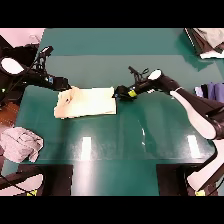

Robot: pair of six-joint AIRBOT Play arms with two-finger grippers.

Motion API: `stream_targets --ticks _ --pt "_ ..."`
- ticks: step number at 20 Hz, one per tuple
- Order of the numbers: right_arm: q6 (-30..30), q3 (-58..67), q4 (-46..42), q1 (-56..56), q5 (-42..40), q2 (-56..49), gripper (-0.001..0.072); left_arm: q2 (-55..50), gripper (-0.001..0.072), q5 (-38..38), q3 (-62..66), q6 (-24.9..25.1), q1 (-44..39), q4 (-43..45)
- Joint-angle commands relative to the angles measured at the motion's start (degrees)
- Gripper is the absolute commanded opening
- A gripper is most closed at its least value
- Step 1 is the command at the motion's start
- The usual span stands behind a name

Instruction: Fold the shirts.

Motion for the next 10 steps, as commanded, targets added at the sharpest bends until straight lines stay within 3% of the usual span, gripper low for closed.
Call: stream_targets --ticks 1,4,6,8,10 --pt "0.07 4.39 1.86 4.15 -1.79 -4.85 0.0643 0.02 0.0028 0.57 0.07 0.37 0.00 -0.98" --pt "-1.44 6.93 7.69 6.95 -2.12 -7.69 0.0558 0.02 0.0027 0.50 0.07 0.35 0.00 -0.96" --pt "-4.85 7.65 11.23 8.15 -2.86 -8.46 0.0338 0.02 0.0028 0.20 0.07 0.24 0.00 -0.96" --pt "-6.71 7.89 11.61 8.52 -3.54 -8.35 0.0057 0.02 0.0028 -0.37 0.07 0.22 0.00 -0.96" --pt "-7.96 7.87 11.50 7.63 -2.67 -7.56 0.0012 0.02 0.0027 -0.87 0.07 0.22 0.00 -0.96"
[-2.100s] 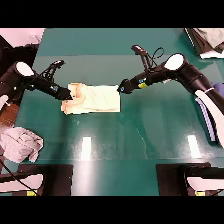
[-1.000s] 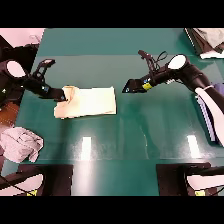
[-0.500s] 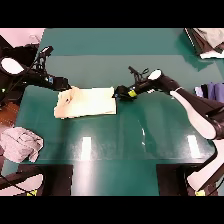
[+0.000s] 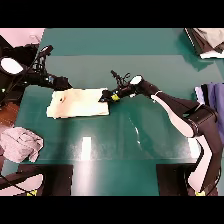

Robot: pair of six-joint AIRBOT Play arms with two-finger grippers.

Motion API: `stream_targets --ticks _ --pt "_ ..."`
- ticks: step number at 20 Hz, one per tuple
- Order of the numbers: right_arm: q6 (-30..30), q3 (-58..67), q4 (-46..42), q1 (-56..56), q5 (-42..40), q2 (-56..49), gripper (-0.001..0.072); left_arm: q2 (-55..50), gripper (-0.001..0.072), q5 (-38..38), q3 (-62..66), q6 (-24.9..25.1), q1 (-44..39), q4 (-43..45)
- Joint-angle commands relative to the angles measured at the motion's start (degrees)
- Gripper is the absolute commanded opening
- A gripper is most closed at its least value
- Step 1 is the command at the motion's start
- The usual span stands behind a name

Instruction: Fold the shirts.

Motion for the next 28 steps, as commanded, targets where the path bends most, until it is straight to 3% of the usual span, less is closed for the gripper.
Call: stream_targets --ticks 1,7,11,16,20,28 --pt "-2.58 0.57 1.60 -1.07 1.16 1.22 0.0012 0.04 0.0028 -1.27 0.07 -0.04 0.00 -0.09" --pt "4.44 0.42 -20.72 -14.67 8.48 16.68 0.0011 0.02 0.0028 -4.59 0.07 -0.09 -0.02 -0.13" --pt "4.76 0.42 -27.41 -30.23 13.68 25.53 0.0011 0.02 0.0028 -4.94 0.07 -0.72 -0.02 -0.35" --pt "5.81 0.44 -29.40 -51.30 13.86 29.51 0.0011 0.02 0.0028 -5.31 0.07 -3.69 -0.02 -1.81" --pt "5.55 0.50 -28.83 -62.99 9.53 29.49 0.0011 0.02 0.0028 -5.55 0.07 -3.69 -0.02 -4.00" --pt "0.94 10.93 -27.54 -68.96 8.00 29.46 0.0010 0.02 0.0027 -5.53 0.07 -3.72 -0.02 -5.07"
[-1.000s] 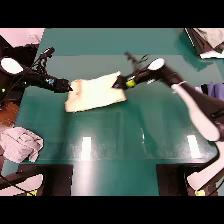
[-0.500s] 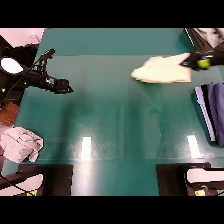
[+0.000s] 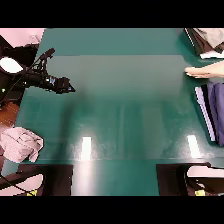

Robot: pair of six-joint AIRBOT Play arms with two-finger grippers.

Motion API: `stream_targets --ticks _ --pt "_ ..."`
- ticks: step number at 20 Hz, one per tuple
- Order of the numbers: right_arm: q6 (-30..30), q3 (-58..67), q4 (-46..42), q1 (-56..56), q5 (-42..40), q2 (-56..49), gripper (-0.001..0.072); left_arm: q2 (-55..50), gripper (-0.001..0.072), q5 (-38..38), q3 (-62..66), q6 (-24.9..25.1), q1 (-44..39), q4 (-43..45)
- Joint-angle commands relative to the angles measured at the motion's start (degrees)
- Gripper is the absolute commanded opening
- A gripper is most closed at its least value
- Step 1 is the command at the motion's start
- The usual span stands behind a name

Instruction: Fold the shirts.

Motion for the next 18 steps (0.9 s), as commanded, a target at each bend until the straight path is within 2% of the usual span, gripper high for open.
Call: stream_targets --ticks 1,7,10,16,18 --pt "-1.44 6.47 0.59 -1.70 0.46 0.07 0.0010 0.02 0.0027 -0.04 0.07 -0.04 -0.02 -0.50" --pt "-1.25 14.23 -0.33 -3.69 7.15 0.13 0.0009 0.02 0.0028 -1.05 0.07 0.11 -0.02 -0.48" --pt "1.36 14.43 -2.86 -6.21 10.58 1.60 0.0010 0.02 0.0028 -2.05 0.07 0.17 -0.02 -0.46" --pt "3.78 2.08 -2.93 -14.80 13.29 10.29 0.0011 0.02 0.0028 -1.90 0.07 0.63 -0.02 -0.44" --pt "5.38 -3.34 -6.82 -17.84 15.08 13.35 0.0012 0.02 0.0028 -1.92 0.04 0.63 -0.02 -0.44"
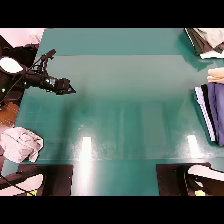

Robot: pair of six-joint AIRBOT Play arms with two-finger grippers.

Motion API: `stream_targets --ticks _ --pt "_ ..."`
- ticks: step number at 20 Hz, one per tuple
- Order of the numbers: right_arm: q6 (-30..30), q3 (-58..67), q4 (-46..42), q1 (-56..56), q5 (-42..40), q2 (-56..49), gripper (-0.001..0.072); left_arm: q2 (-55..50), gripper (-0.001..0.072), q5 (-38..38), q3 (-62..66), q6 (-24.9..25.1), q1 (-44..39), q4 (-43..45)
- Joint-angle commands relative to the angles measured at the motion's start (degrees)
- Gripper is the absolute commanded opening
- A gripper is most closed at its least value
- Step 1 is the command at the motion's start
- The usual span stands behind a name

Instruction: Fold the shirts.

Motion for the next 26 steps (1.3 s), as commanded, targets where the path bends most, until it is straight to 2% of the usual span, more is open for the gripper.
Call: stream_targets --ticks 1,4,7,8,9,12,17,20,22,23,26 --pt "3.19 -8.92 -6.67 -4.96 3.30 5.44 0.0012 0.02 0.0028 -0.04 0.07 0.20 -0.02 0.02" --pt "4.72 -17.44 -15.98 -7.52 3.78 10.40 0.0038 0.02 0.0028 -0.04 0.07 1.77 -0.02 0.00" --pt "4.72 -23.65 -20.41 -9.81 3.61 13.60 0.0516 0.02 0.0028 -0.09 0.07 2.75 -0.02 0.00" --pt "4.72 -24.79 -20.35 -10.60 3.74 14.21 0.0616 0.02 0.0027 -0.11 0.04 2.78 0.00 0.00" --pt "4.72 -25.51 -20.20 -11.45 3.80 14.91 0.0637 0.02 0.0027 -0.26 0.04 2.86 0.00 0.02" --pt "4.76 -26.03 -17.70 -11.69 3.04 16.85 0.0634 0.02 0.0028 -0.98 0.04 3.43 -0.02 0.00" --pt "4.74 -26.03 2.89 -1.55 3.80 17.55 0.0622 0.04 0.0028 1.16 0.07 3.76 0.00 0.00" --pt "4.72 -26.03 5.57 11.34 4.39 17.53 0.0488 0.04 0.0028 0.63 0.07 3.58 0.00 -0.09" --pt "4.68 -26.03 5.51 19.56 4.13 17.53 0.0117 0.04 0.0028 0.63 0.07 3.58 0.00 -0.09" --pt "4.63 -26.03 5.22 23.58 3.45 17.53 0.0014 0.04 0.0028 0.61 0.07 3.58 0.00 -0.07" --pt "4.48 -26.03 5.25 32.52 1.03 17.53 0.0014 0.04 0.0028 0.61 0.07 3.58 0.00 -0.09"
